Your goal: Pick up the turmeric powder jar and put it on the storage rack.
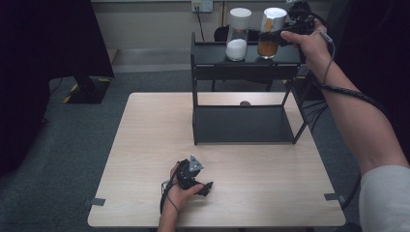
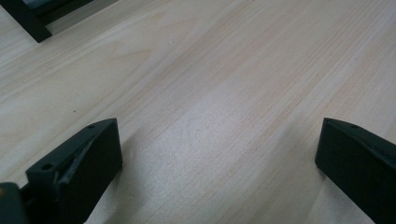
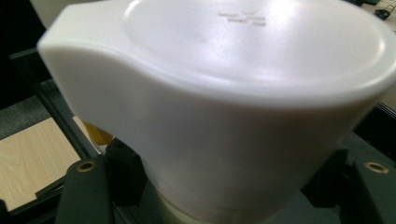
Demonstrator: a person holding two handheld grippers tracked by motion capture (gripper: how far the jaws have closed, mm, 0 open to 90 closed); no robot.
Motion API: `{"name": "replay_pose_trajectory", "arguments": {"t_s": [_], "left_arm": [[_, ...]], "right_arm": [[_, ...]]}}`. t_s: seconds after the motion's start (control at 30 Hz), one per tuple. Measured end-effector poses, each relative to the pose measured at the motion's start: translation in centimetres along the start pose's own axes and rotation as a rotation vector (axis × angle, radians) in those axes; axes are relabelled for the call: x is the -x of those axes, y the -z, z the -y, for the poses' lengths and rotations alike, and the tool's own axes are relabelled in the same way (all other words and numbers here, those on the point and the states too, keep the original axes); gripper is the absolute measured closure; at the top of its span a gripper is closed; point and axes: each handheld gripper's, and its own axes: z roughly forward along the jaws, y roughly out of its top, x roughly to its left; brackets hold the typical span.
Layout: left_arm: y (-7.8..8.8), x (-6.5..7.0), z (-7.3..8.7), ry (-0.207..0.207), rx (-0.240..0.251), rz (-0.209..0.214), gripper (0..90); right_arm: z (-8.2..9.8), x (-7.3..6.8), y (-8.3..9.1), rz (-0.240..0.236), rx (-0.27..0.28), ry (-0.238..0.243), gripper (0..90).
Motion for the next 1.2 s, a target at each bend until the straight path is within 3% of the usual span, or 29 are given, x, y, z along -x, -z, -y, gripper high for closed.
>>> {"name": "replay_pose_trajectory", "arguments": {"t_s": [0.3,0.73,1.03,1.2], "left_arm": [[0.0,0.0,0.0,0.0,-0.001,0.0,0.0],[0.0,0.0,0.0,0.0,-0.001,-0.001,0.0],[0.0,0.0,0.0,0.001,0.0,0.0,0.0],[0.0,0.0,0.0,0.001,0.0,-0.001,0.0]], "right_arm": [[1.0,0.9,-0.3,0.0,0.019,-0.032,30.3],[0.6,0.3,-0.3,0.017,-0.004,0.004,29.1],[0.7,-0.5,0.0,0.041,-0.021,-0.014,6.7],[0.9,-0.9,0.5,0.053,-0.025,-0.01,3.6]]}}
